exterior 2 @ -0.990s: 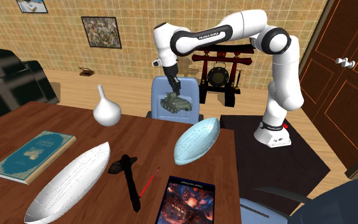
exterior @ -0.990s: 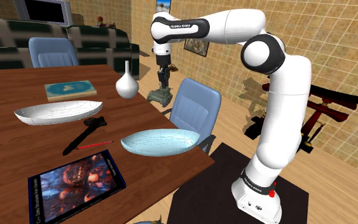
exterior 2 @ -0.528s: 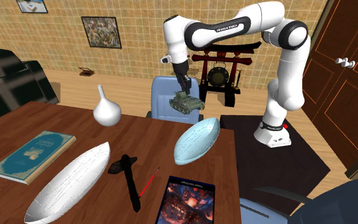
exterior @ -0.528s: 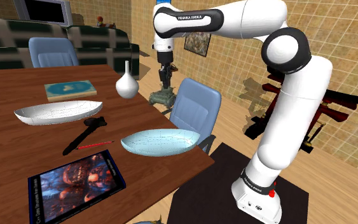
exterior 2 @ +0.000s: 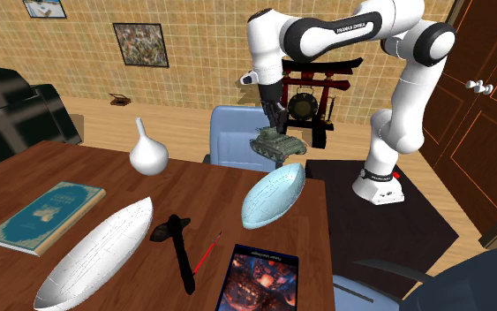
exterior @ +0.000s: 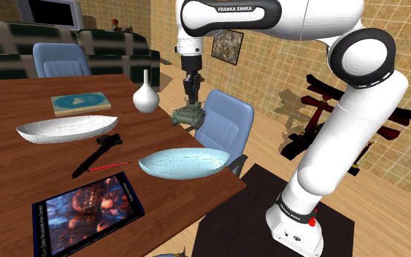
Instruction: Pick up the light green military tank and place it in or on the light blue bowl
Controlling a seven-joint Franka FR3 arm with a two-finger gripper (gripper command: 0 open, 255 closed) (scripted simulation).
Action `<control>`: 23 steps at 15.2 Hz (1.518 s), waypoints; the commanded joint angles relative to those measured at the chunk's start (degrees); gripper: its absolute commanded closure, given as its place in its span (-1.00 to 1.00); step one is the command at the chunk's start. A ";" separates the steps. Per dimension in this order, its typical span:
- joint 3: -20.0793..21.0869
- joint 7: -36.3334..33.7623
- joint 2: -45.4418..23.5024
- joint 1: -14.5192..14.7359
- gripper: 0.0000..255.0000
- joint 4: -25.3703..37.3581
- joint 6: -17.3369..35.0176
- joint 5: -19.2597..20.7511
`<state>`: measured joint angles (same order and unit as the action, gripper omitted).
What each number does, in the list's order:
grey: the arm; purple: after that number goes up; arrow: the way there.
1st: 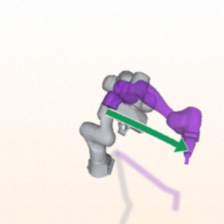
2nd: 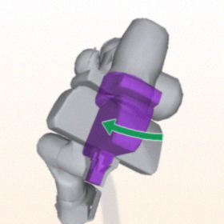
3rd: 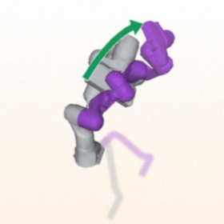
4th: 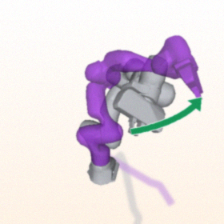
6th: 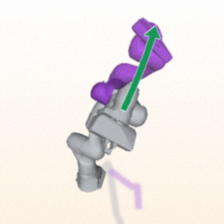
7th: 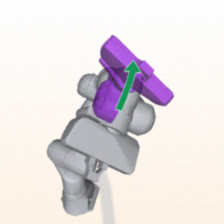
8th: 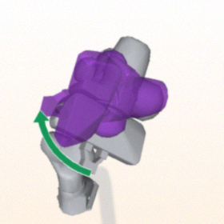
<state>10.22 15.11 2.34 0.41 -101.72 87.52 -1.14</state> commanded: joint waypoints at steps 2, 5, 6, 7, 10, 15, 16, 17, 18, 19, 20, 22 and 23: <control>0.12 -0.21 0.21 0.11 1.00 -2.33 2.20 -0.09; 0.13 -0.19 0.18 0.12 1.00 -4.61 4.50 -0.09; 0.13 -0.18 0.14 0.12 1.00 -5.34 5.27 -0.08; 0.14 -0.18 0.10 0.13 1.00 -6.05 6.03 -0.08; 0.16 -0.18 -0.12 0.14 1.00 -8.12 8.31 -0.05; 0.20 -0.21 -0.73 0.17 1.00 -11.29 12.08 0.03; 0.21 -0.22 -0.89 0.18 1.00 -11.89 12.84 0.05; 0.22 -0.23 -1.06 0.19 1.00 -12.47 13.59 0.07; 0.23 -0.25 -1.24 0.19 1.00 -13.04 14.34 0.10; 0.24 -0.27 -1.44 0.20 1.00 -13.59 15.09 0.13; 0.25 -0.29 -1.65 0.21 1.00 -14.14 15.83 0.16; 0.27 -0.33 -2.10 0.22 1.00 -15.19 17.33 0.23; 0.28 -0.36 -2.39 0.23 1.00 -15.80 18.23 0.28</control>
<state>10.47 14.80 0.12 0.62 -116.92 104.86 -0.89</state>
